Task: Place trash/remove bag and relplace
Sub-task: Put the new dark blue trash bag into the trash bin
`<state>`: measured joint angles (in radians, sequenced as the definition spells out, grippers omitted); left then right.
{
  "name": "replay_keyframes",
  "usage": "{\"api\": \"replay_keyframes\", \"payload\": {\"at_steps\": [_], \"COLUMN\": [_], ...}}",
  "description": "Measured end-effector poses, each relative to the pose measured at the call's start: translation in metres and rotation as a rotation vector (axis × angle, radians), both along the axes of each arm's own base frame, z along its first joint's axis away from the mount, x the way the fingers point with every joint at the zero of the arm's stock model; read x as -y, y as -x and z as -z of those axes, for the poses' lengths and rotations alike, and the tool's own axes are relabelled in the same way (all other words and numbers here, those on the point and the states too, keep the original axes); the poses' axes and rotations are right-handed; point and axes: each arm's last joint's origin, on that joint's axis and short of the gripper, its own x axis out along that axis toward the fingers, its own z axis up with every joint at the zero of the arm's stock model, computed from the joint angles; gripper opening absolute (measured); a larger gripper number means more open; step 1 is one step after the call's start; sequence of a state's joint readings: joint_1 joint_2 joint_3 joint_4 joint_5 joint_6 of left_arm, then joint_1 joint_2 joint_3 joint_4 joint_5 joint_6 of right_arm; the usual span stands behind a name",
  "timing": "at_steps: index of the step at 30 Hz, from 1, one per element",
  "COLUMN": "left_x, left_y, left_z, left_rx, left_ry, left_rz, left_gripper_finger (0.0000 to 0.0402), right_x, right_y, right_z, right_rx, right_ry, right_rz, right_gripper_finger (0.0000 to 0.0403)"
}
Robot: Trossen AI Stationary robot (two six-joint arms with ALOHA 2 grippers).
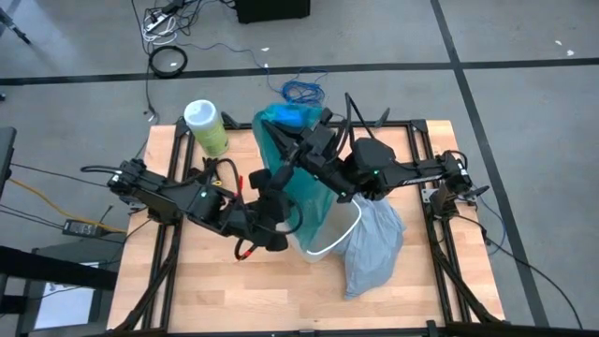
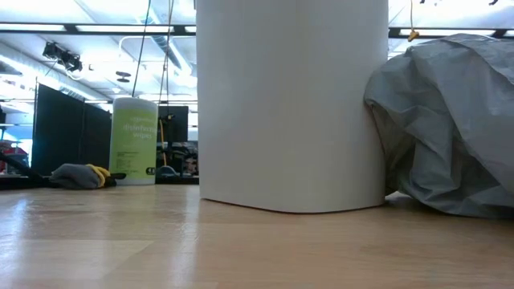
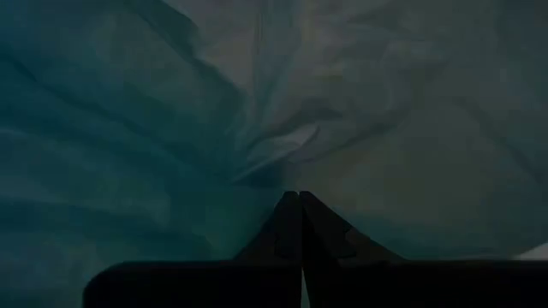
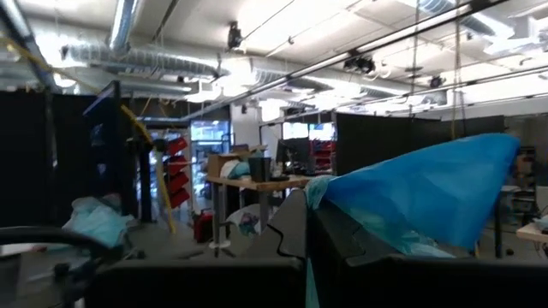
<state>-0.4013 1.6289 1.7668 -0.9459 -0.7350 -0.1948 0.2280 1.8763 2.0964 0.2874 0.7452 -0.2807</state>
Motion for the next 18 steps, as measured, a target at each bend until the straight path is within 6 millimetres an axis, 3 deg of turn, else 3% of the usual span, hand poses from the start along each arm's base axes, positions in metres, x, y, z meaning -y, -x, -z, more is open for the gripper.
{"api": "replay_keyframes", "payload": {"at_steps": [7,13,18], "left_x": [-0.001,0.003,0.008], "left_y": [-0.006,0.009,0.010], "left_z": [0.005,-0.016,-0.017], "left_rx": [-0.022,0.025,0.019], "left_ry": [-0.013,0.017,0.077], "left_rz": [0.014,0.091,0.165], "left_gripper_finger": [0.0001,0.0001,0.0001], "right_x": [-0.011,-0.007,0.000], "right_y": [0.003,0.001,-0.003], "right_z": [0.002,0.010,0.014], "right_rx": [-0.068,-0.162,-0.183], "right_ry": [0.015,0.002,-0.013], "right_rz": [0.082,0.164,0.152], "right_gripper_finger": [0.0000,0.0000,0.0000]}}
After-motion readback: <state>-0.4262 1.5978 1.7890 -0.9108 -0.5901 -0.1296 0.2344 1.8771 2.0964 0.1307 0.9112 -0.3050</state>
